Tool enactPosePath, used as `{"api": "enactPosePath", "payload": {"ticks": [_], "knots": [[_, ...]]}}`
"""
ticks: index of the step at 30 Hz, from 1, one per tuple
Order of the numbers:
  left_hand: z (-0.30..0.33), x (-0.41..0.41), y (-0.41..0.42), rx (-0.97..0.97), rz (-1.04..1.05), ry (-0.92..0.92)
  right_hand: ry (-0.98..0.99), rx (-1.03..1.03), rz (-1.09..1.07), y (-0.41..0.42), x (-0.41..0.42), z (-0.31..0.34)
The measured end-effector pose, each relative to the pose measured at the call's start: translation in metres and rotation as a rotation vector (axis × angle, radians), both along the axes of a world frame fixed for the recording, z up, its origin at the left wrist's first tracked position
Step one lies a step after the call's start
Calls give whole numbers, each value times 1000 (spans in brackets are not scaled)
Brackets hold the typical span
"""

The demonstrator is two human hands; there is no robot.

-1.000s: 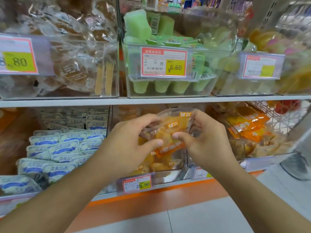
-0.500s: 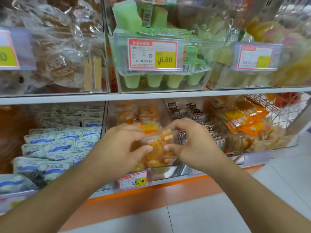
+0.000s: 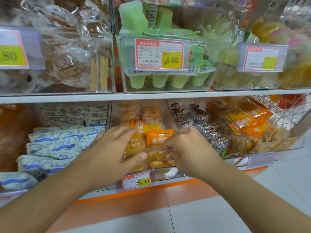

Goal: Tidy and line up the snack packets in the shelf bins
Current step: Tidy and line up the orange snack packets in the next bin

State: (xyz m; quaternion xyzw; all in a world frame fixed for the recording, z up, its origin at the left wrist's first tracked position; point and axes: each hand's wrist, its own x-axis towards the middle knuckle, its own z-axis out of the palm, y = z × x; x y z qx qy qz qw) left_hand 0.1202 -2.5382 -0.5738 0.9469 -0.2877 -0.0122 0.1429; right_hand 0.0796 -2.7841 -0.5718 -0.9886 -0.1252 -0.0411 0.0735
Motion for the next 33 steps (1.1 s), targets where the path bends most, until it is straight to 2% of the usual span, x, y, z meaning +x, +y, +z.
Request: {"api": "enactPosePath", "payload": {"ticks": [2,5,8,15,18,22,26,33], "knots": [[-1,1,5,48,-19,6,66,51,-8,-3,2,7],[-1,5,10,65,-50,21,175,279,-56,-9,6,26],[-2,6,17,46,-119,-17,56,357,-78,-4,29,33],[-12,11,31,-59,-149,56,134,-65,3,26,117,6],[-9,18,25,-74,-142,82,193,-168,25,31,134,5],[-7,20,23,-100,-178,23,264,-190,30,30,142,4],[-6,15,29,-159,-128,82,257,-187,-4,30,140,8],[-9,8,33,-145,-166,23,273,-202,-35,34,137,11]]}}
